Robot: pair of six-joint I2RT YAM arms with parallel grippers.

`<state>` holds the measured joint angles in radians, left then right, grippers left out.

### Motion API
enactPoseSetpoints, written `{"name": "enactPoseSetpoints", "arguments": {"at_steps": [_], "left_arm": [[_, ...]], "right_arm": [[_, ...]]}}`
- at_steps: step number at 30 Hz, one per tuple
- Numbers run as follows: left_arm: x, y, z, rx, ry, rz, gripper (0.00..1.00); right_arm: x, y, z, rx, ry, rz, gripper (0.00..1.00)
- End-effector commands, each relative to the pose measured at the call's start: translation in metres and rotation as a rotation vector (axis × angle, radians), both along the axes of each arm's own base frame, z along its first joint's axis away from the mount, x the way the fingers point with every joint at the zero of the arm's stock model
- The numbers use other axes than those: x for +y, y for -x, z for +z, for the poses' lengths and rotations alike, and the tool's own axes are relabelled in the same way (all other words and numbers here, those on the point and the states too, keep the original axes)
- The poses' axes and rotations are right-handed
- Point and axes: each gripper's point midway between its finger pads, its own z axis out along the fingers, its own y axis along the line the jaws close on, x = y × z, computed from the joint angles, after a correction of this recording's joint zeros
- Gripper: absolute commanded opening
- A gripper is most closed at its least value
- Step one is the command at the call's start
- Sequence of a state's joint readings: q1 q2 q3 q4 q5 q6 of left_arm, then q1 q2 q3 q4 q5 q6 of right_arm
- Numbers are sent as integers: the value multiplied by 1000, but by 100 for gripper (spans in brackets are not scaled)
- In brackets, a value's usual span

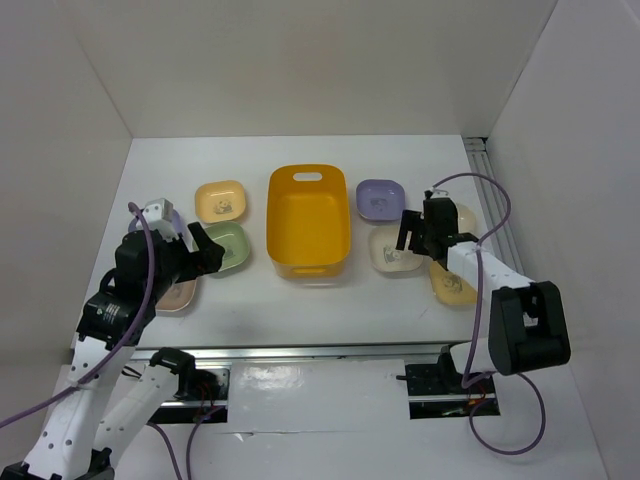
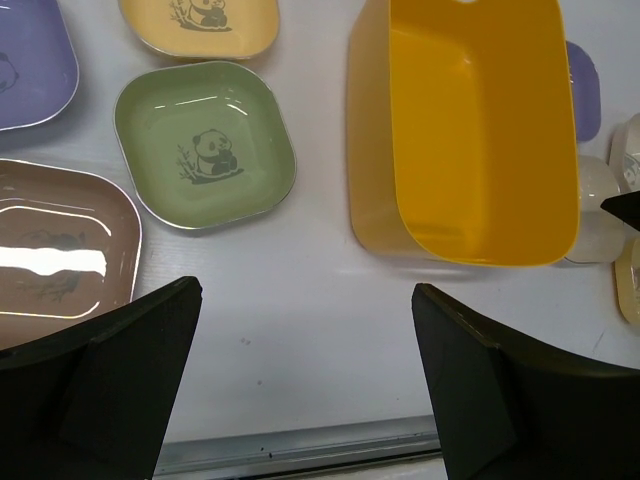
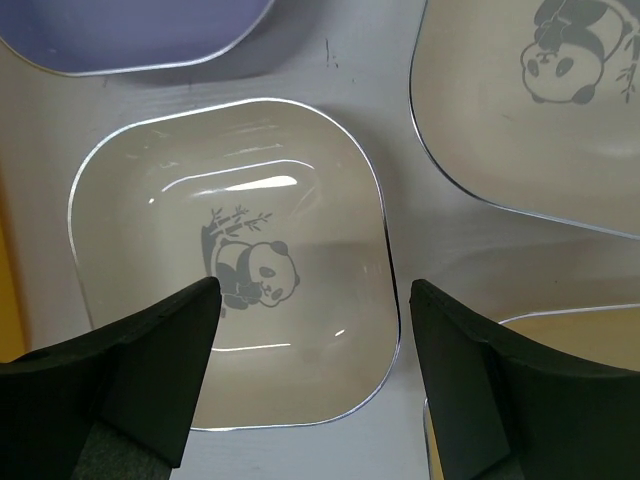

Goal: Place the plates into the plastic bin on the countertop

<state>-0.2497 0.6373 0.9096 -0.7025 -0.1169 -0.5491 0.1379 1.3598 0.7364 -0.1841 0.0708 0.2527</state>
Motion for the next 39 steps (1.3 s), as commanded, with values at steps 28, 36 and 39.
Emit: {"name": "enactPoseSetpoints", "arguments": {"at_steps": [28,36,39], "left_arm": [[-6,-1,6,-41,-5,-41,100],[-6,-1,6,-41,-5,-41,100],[-7,-2,4,-32,-8,-41,100]], "right_arm": [[-20,3,-51,126,66,-137,16],[-7,5,-22,102,119,-129,0],[-9,8,3,75,147,-156,0]]}}
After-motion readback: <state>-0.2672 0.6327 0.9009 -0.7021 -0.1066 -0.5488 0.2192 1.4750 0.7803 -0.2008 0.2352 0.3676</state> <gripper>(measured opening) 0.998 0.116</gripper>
